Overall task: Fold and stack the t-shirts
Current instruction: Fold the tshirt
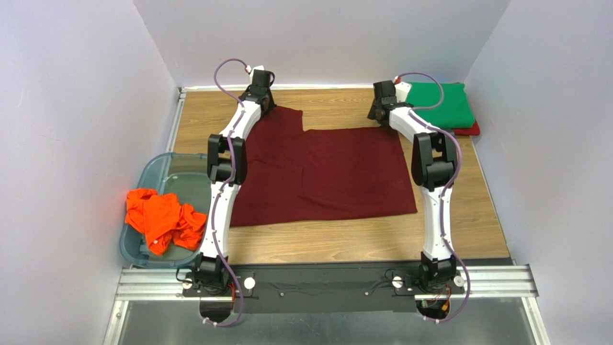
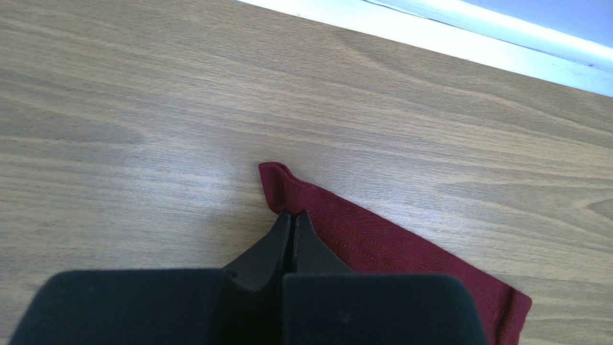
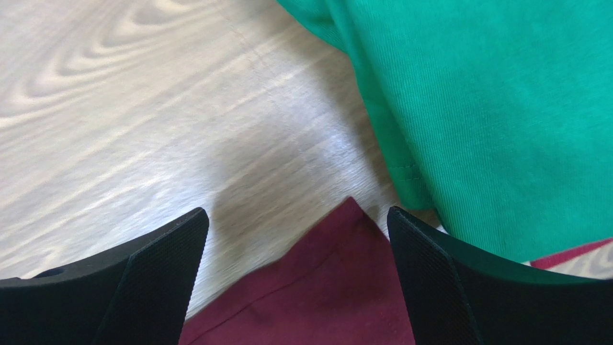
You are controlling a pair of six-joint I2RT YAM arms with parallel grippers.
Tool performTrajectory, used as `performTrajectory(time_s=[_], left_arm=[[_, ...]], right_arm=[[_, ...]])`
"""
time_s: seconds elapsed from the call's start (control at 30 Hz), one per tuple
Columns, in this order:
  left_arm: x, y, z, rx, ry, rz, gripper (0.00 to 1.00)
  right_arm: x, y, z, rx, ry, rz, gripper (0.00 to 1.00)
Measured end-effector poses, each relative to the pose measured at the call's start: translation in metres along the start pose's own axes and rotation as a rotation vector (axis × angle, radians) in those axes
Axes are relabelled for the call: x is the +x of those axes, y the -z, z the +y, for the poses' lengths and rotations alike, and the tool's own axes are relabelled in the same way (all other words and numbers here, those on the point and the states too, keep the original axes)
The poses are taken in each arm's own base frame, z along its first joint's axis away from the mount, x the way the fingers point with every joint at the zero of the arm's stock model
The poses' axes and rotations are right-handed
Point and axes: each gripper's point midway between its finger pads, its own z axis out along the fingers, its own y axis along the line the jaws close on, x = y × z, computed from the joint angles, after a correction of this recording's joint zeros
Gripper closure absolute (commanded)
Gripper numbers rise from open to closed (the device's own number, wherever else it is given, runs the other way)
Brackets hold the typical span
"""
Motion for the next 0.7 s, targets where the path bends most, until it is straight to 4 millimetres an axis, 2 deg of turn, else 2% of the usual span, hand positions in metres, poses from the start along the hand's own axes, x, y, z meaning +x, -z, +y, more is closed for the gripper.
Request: performTrajectory(time_s=[0.1,0.13,0.17,0.2,0.23,0.4,0.57,0.67,0.7], left_arm=[[-0.0002,0.0000,-0.0002,0.001,0.000,-0.001,1.00],[-0.0003,0.0000,-0.0003,0.001,0.000,-0.001,1.00],[-0.0002,0.0000,-0.0004,0.002,0.000,-0.001,1.00],[0.0000,-0.0001,-0.0004,0.002,0.000,0.000,1.00],[0.0002,-0.0002,-0.0004,0.003,0.000,0.000,1.00],[0.0000,-0.0001,-0.0004,0.005,0.000,-0.002,1.00],[-0.0002,-0.0001,-0.0004,0.006,0.001,-0.003,1.00],[-0.0001,-0.0001,-0.0004,0.007,0.001,-0.002,1.00],[0.0000,-0.0002,-0.0005,0.008,0.000,-0.002,1.00]], right_arm=[[0.0054,-0.0067,-0.0015,0.010,-0.004,0.004,0.10],[0.0060,-0.0073,-0.0019,0.012,-0.004,0.005,0.20],[0.0057,-0.0073,-0.0018,0.011,-0.005,0.004,0.25],[0.0056,-0.0073,-0.0015,0.011,-0.009,0.004,0.36],[0.0060,-0.0075,-0.0018,0.012,-0.009,0.005,0.40],[0.0072,-0.0095,-0.0013,0.010,-0.028,-0.002,0.52],[0.0082,-0.0085,-0.0026,0.008,-0.038,-0.010,0.57],[0.0100,-0.0066,-0.0061,0.017,-0.040,-0.009,0.65],[0.0102,-0.0061,-0.0073,0.020,-0.040,-0.010,0.71]])
